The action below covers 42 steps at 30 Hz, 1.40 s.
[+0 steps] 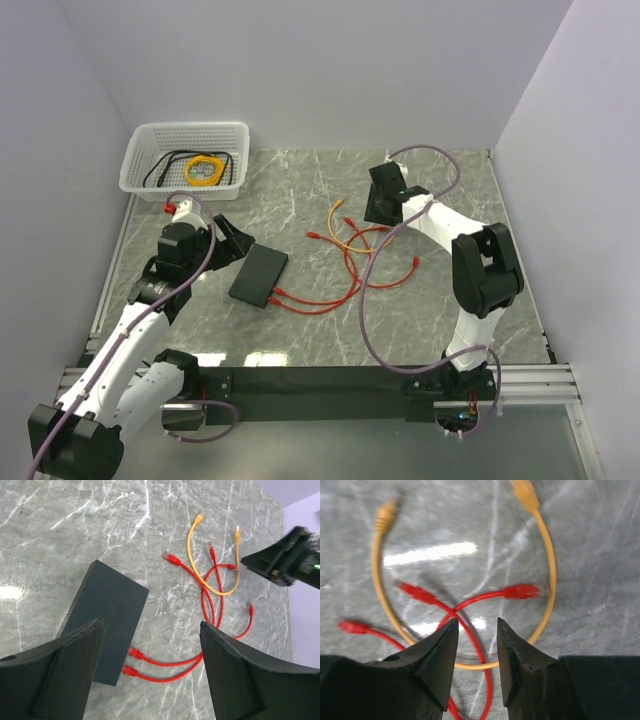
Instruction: Insert the plug into the switch port
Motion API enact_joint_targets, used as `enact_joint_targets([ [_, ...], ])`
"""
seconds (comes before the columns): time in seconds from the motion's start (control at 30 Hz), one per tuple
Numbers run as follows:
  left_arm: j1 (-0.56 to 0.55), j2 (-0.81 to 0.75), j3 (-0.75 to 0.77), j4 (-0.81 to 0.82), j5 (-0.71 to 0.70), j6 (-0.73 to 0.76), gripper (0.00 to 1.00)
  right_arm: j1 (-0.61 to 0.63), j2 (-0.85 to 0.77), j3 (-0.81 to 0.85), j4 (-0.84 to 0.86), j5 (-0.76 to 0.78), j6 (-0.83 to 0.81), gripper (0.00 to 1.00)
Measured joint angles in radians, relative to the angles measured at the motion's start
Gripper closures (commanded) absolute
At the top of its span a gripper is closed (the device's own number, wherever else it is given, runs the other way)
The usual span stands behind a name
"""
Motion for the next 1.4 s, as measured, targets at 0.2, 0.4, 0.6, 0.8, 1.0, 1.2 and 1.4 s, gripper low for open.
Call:
enact_joint_targets([
  [0.2,0.0,-0.043,0.079,-0.087,0.004,0.042,0.08,-0.05,0.059,0.0,-0.035,-0.075,0.047,0.56],
  [0.4,0.0,-0.062,0.096,-0.132,-0.029,0.092,0.05,-0.06,0.105,0.009,-0.04,-0.092,0.077,0.55],
  [0.6,0.0,-0.06,0.109,-0.187,-0.048,0.143,0.04,-0.064,0.124,0.009,-0.043,-0.08,0.097,0.5],
  [0.8,0.0,-0.06,0.113,-0.199,-0.065,0.175,0.05,-0.073,0.139,0.009,-0.037,-0.068,0.104,0.47],
  [1.0,0.003,-0.06,0.113,-0.198,-0.065,0.181,0.05,-0.078,0.169,0.035,-0.043,-0.035,0.108,0.46],
  [1.2,0.014,-0.06,0.113,-0.198,-0.063,0.195,0.05,-0.08,0.172,0.038,-0.032,-0.023,0.115,0.46],
  [1.4,0.027,-0.06,0.113,-0.198,-0.061,0.199,0.05,-0.082,0.175,0.039,-0.026,-0.018,0.119,0.46],
])
